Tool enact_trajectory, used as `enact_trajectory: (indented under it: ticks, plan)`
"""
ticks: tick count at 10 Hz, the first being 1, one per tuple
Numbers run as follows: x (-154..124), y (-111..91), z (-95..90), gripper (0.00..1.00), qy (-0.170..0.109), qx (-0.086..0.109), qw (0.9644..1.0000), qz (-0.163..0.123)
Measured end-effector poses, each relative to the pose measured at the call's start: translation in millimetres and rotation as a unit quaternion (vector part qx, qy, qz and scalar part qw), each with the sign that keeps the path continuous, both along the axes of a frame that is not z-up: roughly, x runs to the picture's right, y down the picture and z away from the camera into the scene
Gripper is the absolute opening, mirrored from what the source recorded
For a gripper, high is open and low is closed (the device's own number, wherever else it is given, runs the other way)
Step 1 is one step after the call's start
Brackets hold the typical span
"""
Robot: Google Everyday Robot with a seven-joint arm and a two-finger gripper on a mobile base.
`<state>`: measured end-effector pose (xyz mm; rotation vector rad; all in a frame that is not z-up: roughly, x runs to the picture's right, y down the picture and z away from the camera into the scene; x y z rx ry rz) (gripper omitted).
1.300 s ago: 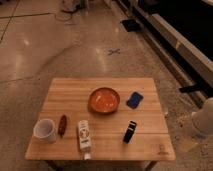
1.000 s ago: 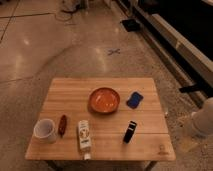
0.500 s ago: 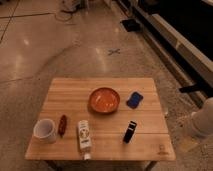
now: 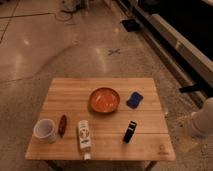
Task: Knock the eraser over
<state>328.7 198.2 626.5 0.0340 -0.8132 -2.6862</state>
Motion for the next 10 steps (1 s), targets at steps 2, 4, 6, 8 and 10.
enact_trajectory:
  ticks: [2,4,6,8,10]
  plan:
    - [0,0,0.0,0.8,0.0,0.0,1.0,0.0]
    - [0,0,0.1,0.8,0.0,0.0,1.0,0.0]
    - [-5,3,1.9,0.8,-0.002,0.003,1.0,-0.002]
    - [-27,11,11.7,0.8,-0.015,0.018,0.9996,-0.015]
    - [-48,22,21.6,0.8,-0.026,0.026,0.999,-0.026]
